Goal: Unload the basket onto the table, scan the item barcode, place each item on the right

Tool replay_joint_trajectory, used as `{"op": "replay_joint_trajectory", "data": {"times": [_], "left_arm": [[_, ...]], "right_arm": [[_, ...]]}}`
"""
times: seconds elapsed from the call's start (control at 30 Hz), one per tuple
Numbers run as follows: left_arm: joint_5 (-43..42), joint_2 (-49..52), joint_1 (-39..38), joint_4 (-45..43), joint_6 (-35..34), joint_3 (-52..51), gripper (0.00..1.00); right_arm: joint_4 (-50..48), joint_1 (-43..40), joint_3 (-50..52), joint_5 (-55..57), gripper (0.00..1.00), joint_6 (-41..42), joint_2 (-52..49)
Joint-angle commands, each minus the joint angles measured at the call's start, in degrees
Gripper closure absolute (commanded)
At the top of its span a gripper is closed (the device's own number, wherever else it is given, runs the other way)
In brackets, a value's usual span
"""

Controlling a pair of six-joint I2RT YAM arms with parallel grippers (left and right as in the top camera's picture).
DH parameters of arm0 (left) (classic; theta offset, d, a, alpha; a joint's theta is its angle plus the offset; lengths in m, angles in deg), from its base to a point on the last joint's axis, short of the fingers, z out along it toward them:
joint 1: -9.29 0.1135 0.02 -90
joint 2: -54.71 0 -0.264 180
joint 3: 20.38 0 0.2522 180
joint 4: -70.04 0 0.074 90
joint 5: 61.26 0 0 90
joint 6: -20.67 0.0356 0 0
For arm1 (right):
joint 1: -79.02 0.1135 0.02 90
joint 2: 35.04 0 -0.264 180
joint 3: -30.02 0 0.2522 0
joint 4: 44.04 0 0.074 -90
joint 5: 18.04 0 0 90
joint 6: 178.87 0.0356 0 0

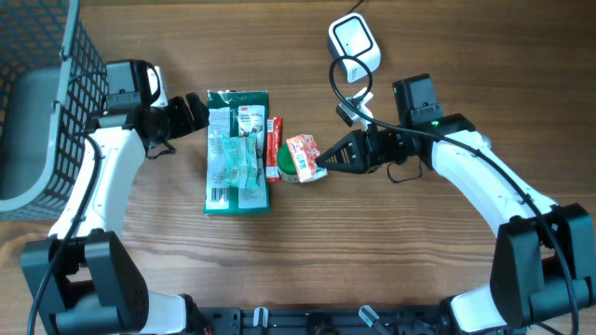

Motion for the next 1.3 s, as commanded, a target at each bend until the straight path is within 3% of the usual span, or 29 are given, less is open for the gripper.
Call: {"op": "replay_joint_trajectory", "data": {"times": [0.0,0.4,0.7,1.0,1.27], "left_arm": [[0.4,-0.6,0.5,-0.2,0.5,0.7,0.0],[0.4,-0.6,0.5,-0.2,0.5,0.7,0.0],[0.4,-0.6,0.5,-0.2,0.5,0.7,0.0],[0.4,-0.6,0.5,-0.2,0.5,0.7,0.0],[0.4,-0.6,0.5,-0.2,0.5,0.7,0.0]], "right_arm": [[-0.3,0.2,-1.1,-1.6,0.96,0.1,1.3],[-1.2,0.2,-1.1,5.8,0.96,0.1,1.3],[2.0,0.2,-0.9,37.1,0.96,4.1,1.3],[4.2,0.2,1.6,52.2,0.96,6.1,1.2],[6.3,0.5,1.6,53.5,0.96,7.6,1.3]]}}
